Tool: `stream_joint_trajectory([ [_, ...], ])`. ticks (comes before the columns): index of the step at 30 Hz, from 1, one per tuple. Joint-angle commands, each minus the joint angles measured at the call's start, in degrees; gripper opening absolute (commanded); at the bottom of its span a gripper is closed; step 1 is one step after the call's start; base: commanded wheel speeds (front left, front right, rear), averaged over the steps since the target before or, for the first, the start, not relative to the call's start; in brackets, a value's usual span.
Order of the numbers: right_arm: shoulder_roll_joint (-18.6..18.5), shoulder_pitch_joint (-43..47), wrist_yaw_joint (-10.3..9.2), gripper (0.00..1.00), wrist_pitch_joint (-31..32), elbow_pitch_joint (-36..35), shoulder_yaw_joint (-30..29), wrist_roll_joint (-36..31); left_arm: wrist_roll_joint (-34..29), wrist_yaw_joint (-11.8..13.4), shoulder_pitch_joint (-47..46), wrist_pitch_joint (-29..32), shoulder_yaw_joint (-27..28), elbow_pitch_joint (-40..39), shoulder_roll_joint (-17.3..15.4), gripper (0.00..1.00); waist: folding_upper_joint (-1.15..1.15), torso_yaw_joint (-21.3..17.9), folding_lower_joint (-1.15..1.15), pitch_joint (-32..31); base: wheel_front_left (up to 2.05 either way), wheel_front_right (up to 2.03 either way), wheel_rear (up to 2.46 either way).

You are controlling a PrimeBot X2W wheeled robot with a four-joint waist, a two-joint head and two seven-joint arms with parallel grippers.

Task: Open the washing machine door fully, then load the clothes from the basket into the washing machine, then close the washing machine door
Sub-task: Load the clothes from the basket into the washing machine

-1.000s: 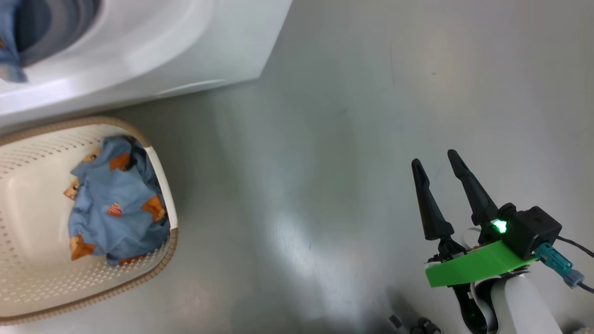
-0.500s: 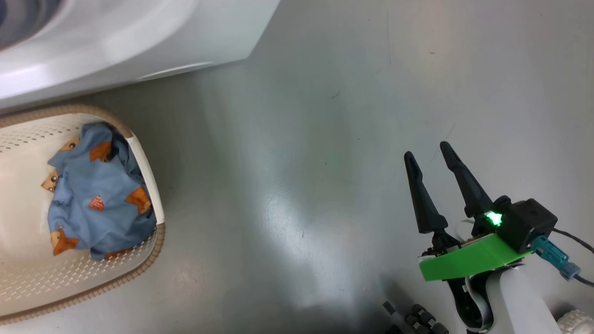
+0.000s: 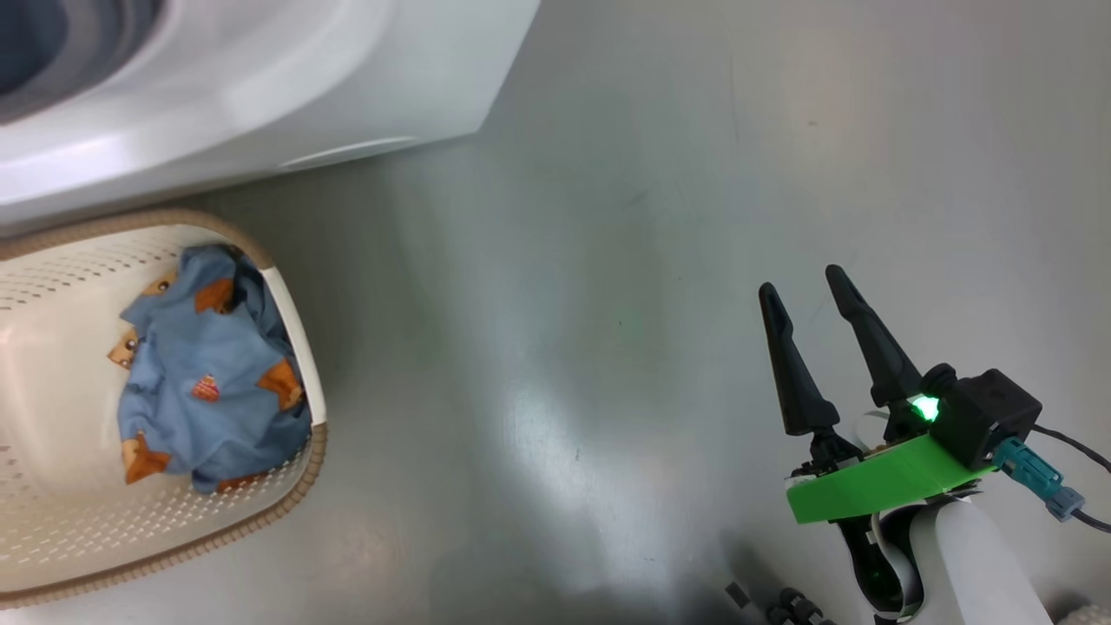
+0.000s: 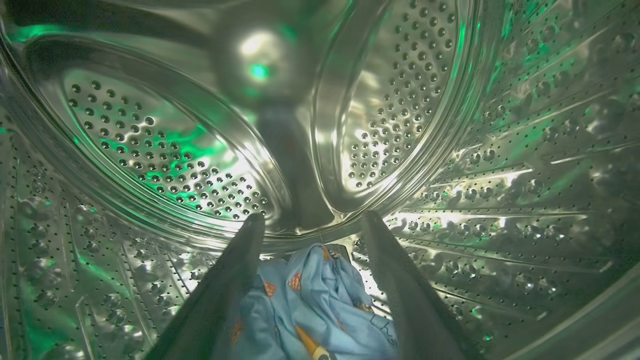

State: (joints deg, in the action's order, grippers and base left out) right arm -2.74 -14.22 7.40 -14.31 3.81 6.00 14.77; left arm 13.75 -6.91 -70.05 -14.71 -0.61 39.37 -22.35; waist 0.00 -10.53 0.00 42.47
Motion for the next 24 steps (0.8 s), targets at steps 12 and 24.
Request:
stream_joint_trajectory([
  [12,-0.1,1.9,0.09,1.0,-0.7,0.7,0.6,0.0,-0.3,-0.5,6.6,-0.3,0.9,-0.8,0.6,1.0,0.0,2.2,0.0,-6.5,0.0,0.0,0.0],
  [24,-0.1,2.6,0.09,1.0,-0.7,1.1,-0.5,-1.3,0.0,-0.5,14.7,-0.3,3.4,-4.6,3.7,1.0,0.0,4.4,0.0,-12.6,0.0,0.0,0.0],
])
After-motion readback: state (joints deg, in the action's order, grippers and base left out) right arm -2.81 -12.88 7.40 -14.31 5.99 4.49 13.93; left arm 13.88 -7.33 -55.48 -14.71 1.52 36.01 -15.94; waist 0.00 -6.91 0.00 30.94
